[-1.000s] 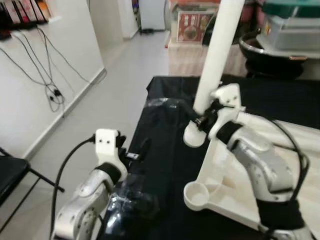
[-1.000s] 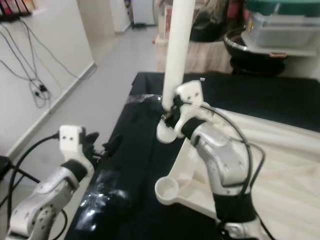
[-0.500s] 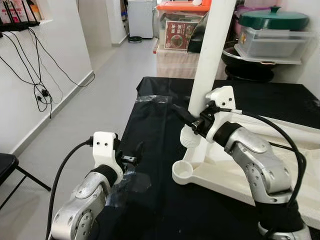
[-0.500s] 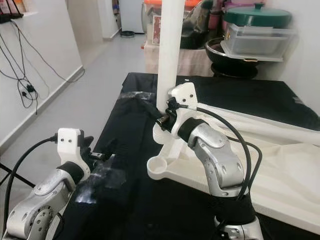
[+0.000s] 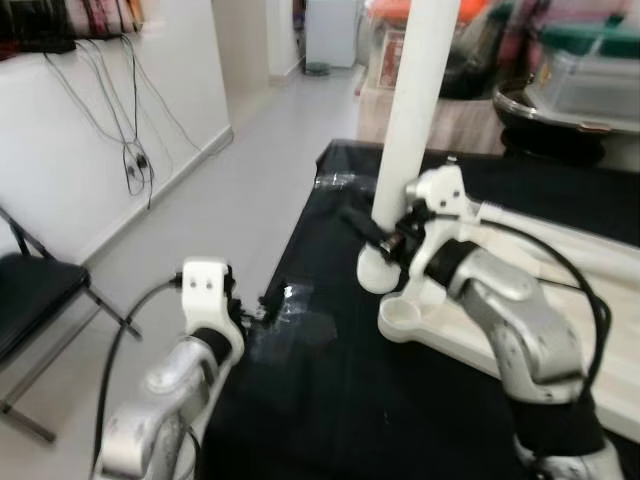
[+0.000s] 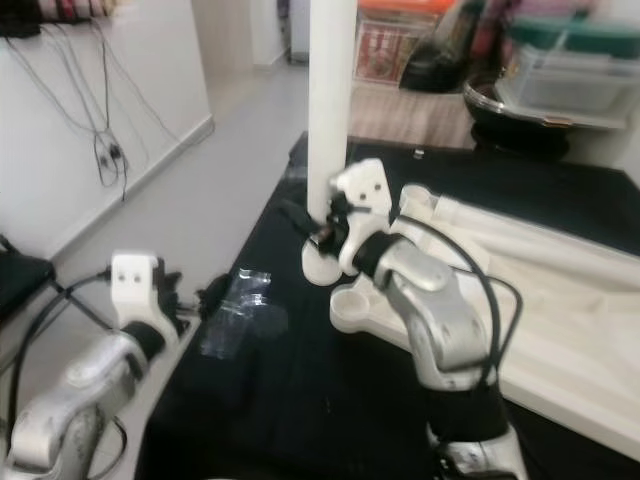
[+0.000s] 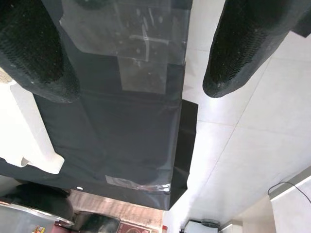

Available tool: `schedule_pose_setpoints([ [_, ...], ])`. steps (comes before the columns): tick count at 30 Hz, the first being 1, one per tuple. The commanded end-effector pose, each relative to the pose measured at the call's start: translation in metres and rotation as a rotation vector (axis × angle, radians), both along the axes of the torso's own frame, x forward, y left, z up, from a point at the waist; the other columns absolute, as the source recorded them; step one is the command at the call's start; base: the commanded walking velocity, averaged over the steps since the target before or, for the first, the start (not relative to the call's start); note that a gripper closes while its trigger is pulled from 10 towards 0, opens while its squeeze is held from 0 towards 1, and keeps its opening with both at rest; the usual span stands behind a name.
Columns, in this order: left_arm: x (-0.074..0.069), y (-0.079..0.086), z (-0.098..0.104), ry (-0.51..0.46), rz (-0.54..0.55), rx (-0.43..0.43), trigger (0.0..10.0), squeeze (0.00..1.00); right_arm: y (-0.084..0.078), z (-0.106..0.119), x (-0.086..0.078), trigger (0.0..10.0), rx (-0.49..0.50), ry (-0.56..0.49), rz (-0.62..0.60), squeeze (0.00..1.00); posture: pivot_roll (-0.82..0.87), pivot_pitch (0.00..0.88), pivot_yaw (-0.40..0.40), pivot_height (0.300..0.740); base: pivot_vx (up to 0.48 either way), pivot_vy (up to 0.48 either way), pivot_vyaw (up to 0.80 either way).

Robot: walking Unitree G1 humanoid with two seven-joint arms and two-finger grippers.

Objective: Building children table

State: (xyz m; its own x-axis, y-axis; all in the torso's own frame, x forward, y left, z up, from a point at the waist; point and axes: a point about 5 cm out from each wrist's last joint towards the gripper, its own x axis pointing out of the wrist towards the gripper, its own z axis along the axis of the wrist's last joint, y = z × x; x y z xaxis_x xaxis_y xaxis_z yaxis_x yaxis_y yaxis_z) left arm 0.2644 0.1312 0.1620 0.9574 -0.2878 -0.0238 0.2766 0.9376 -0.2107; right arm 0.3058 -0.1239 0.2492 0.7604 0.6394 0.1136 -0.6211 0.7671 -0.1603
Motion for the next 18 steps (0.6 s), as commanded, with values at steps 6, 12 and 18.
schedule_pose_setpoints([
  [6, -0.001, 0.003, -0.003, -0.013, -0.008, 0.028, 10.0, 0.0, -0.002, -0.004, 0.002, 10.0, 0.008, 0.029, -0.061, 0.0, 0.01, 0.093, -0.048, 0.74, 0.0, 0.0, 0.0],
  [12, -0.003, 0.005, -0.007, -0.019, 0.0, 0.07, 10.0, 0.0, -0.003, -0.012, 0.008, 10.0, 0.012, 0.103, -0.091, 0.0, 0.01, 0.098, -0.054, 0.74, 0.0, 0.0, -0.53],
  [18, -0.011, 0.004, -0.014, -0.003, -0.043, 0.108, 10.0, 0.0, -0.002, -0.011, 0.006, 10.0, 0.0, 0.103, -0.009, 0.0, 0.01, 0.108, -0.058, 0.74, 0.0, 0.0, -0.8],
])
